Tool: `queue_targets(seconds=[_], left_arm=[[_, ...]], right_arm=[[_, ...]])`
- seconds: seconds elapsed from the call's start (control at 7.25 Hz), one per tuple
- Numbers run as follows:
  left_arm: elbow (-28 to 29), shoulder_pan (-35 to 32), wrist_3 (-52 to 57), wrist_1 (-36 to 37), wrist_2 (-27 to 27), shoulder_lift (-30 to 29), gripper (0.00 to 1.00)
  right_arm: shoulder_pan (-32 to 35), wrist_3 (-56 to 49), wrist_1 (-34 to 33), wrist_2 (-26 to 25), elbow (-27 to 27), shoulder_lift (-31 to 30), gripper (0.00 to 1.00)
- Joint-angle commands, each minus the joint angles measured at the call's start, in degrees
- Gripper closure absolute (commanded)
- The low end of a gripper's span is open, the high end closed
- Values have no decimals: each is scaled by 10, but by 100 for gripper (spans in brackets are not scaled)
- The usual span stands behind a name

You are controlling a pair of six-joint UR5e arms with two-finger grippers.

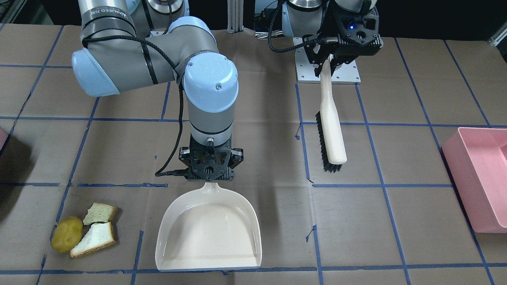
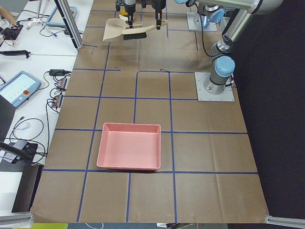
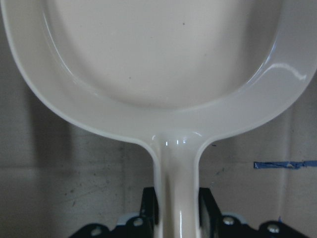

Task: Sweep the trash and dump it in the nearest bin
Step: 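Lift the dustpan with the right gripper and carry it beside the food items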

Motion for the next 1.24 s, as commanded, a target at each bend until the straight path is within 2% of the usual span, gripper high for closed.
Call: queue_targets(seconds=[0.0, 0.41, 0.69, 1.1], left_arm=[[1, 0, -1, -1, -4, -2, 100], [-1, -1, -6, -3, -4, -3, 100], [-1, -1, -8, -3, -5, -5, 100], [-2, -2, -8, 1, -24, -6, 100]], right_arm=[[-20, -24, 44, -2, 4, -32, 99], [-89, -169, 107, -2, 22, -92, 99], [-152, -280, 102, -3, 93, -160, 99], [-289, -508, 94, -3, 203, -279, 99]])
